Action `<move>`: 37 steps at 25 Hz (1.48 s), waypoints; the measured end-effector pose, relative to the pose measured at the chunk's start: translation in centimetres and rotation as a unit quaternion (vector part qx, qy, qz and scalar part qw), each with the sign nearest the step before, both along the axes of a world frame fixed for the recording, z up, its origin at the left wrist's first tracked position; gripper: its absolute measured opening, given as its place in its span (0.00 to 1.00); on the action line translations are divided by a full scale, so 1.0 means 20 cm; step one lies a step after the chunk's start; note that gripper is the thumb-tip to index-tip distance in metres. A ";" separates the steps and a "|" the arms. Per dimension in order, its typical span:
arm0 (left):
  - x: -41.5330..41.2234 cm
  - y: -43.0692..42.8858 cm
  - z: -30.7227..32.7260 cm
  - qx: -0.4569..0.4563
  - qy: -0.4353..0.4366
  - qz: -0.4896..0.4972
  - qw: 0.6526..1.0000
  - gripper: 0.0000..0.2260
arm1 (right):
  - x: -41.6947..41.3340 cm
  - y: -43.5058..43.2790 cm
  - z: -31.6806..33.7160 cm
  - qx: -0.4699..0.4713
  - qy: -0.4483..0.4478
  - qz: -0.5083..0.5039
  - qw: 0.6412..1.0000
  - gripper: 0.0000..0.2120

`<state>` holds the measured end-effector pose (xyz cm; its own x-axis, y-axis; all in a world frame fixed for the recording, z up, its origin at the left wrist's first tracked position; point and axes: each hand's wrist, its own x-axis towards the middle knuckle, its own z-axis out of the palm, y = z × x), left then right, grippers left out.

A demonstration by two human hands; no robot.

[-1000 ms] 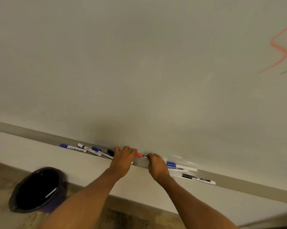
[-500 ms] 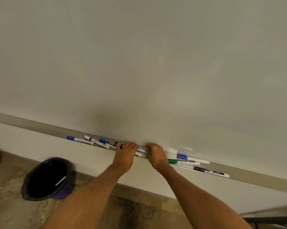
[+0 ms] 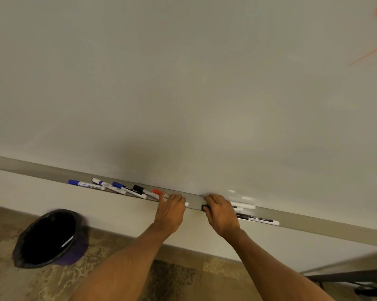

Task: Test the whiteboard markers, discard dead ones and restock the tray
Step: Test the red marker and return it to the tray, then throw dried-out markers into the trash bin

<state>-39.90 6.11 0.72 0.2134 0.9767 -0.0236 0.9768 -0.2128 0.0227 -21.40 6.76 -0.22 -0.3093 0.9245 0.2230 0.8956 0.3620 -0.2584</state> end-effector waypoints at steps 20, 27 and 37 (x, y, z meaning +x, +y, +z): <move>0.93 -0.18 -0.12 -0.103 -0.022 -0.031 0.994 0.34 | 0.83 -0.16 -0.14 -0.132 -0.175 -0.007 0.976 0.34; 1.20 -0.17 -0.11 -0.110 -0.050 -0.054 0.991 0.30 | 1.12 -0.20 -0.16 -0.157 -0.186 -0.009 0.970 0.33; 1.23 -0.07 -0.01 -0.007 -0.043 -0.005 0.999 0.14 | 1.24 -0.20 -0.14 -0.121 -0.139 0.031 0.982 0.34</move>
<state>-15.30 4.79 0.54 0.2245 0.9743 -0.0190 0.9691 -0.2212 0.1096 3.41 2.77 -3.02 -0.3843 0.9175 -0.1024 0.9220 0.3759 -0.0923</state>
